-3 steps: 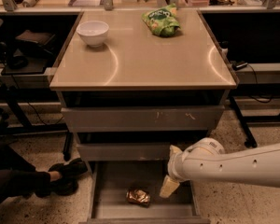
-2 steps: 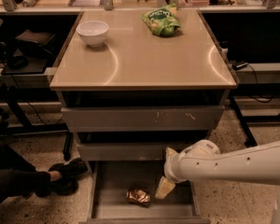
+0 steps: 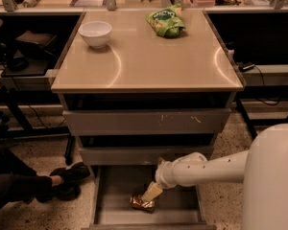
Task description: Pick orange can from bottom drawer and place on counter
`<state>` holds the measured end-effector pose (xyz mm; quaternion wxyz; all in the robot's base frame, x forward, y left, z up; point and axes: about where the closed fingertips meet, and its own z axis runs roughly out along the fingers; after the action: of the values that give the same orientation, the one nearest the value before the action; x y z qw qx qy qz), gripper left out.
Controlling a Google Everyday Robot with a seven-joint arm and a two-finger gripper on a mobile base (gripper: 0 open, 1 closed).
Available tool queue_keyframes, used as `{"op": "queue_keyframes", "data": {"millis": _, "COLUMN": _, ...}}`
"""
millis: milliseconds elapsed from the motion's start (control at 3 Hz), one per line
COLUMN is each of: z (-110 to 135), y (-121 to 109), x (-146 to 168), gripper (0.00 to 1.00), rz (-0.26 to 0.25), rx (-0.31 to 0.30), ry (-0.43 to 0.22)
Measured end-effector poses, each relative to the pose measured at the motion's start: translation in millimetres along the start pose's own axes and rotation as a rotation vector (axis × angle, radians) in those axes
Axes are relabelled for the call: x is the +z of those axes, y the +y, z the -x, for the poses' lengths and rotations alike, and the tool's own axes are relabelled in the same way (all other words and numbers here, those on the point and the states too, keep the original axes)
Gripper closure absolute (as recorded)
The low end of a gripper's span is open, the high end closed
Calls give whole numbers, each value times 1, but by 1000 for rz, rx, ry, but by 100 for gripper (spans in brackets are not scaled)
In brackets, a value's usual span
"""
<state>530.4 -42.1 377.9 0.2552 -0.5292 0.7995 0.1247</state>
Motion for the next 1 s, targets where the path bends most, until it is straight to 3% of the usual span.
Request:
{"op": "queue_keyframes", "data": {"millis": 333, "z": -12, "y": 10, "x": 17, "gripper": 0, "rz": 28, "rx": 22, "ry": 6}}
{"op": "queue_keyframes", "data": {"millis": 667, "z": -8, "y": 13, "x": 26, "gripper": 0, "rz": 45, "rx": 25, "ry": -11}}
{"op": "queue_keyframes", "data": {"millis": 1000, "z": -9, "y": 15, "x": 80, "gripper": 0, "rz": 81, "rx": 76, "ry": -21}}
